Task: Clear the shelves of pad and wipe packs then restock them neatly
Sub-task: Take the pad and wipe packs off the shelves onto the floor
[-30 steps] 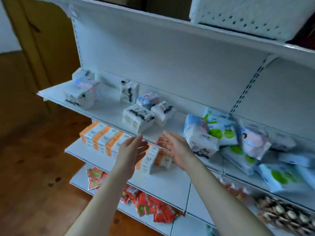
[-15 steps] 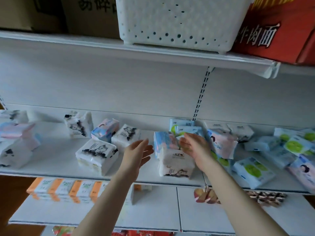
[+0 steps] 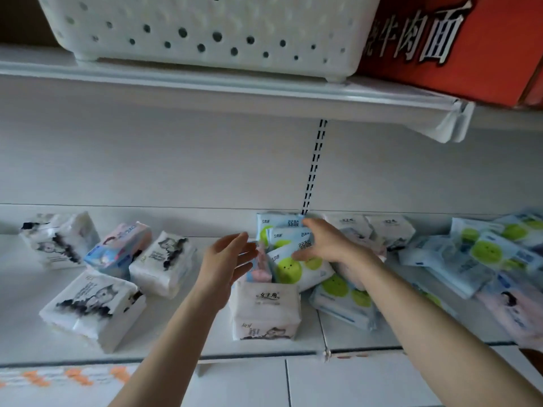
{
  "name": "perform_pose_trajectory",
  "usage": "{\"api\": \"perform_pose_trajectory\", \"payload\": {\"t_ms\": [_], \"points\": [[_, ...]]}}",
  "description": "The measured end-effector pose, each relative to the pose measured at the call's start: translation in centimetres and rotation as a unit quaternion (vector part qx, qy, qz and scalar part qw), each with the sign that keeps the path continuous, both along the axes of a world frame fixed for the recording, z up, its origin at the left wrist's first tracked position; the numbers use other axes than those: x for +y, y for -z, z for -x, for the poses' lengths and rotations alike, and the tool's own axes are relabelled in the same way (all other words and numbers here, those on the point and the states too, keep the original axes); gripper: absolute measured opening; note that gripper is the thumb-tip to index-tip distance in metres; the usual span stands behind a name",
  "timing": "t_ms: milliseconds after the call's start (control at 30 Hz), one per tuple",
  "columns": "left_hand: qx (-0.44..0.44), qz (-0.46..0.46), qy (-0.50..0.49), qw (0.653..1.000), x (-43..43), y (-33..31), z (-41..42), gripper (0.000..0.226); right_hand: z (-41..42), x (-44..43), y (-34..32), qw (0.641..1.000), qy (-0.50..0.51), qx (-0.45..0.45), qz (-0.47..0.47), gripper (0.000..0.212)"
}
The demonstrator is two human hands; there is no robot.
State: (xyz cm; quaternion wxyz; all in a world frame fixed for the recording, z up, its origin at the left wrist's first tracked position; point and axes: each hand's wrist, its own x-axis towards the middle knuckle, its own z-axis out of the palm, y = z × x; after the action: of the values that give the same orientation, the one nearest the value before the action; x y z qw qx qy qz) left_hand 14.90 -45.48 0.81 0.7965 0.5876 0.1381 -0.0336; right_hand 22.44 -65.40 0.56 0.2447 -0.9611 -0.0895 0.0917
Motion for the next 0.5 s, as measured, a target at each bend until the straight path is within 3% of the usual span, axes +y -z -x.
{"api": "perform_pose_trajectory", "payload": {"t_ms": [67,200,267,400,500], "points": [[-0.006,0.004,-0.019,1.0,-0.9,-0.1,-0.7,0.011,-1.9,-0.1,-0.3,0.987,-0.081,0.015,0.141,0.103],[-0.016,0.008,-0.063,0.998,-2.1,0.0,-1.5,0.013,-4.4,0.1,0.2,0.947,-0.151,0.065,0.275,0.121],[-0.018,0.016,-0.091,0.996,-2.6,0.1,-1.7,0.016,-5.1,0.4,0.4,0.938,-0.161,0.057,0.303,0.122],[-0.022,0.032,-0.12,0.992,-3.4,0.1,-1.7,0.013,-5.3,0.7,-0.1,0.932,-0.193,0.028,0.306,0.091],[-0.025,0.035,-0.13,0.991,-4.0,-0.2,-1.8,0.012,-4.9,0.1,0.2,0.942,-0.2,0.026,0.268,0.087]]}}
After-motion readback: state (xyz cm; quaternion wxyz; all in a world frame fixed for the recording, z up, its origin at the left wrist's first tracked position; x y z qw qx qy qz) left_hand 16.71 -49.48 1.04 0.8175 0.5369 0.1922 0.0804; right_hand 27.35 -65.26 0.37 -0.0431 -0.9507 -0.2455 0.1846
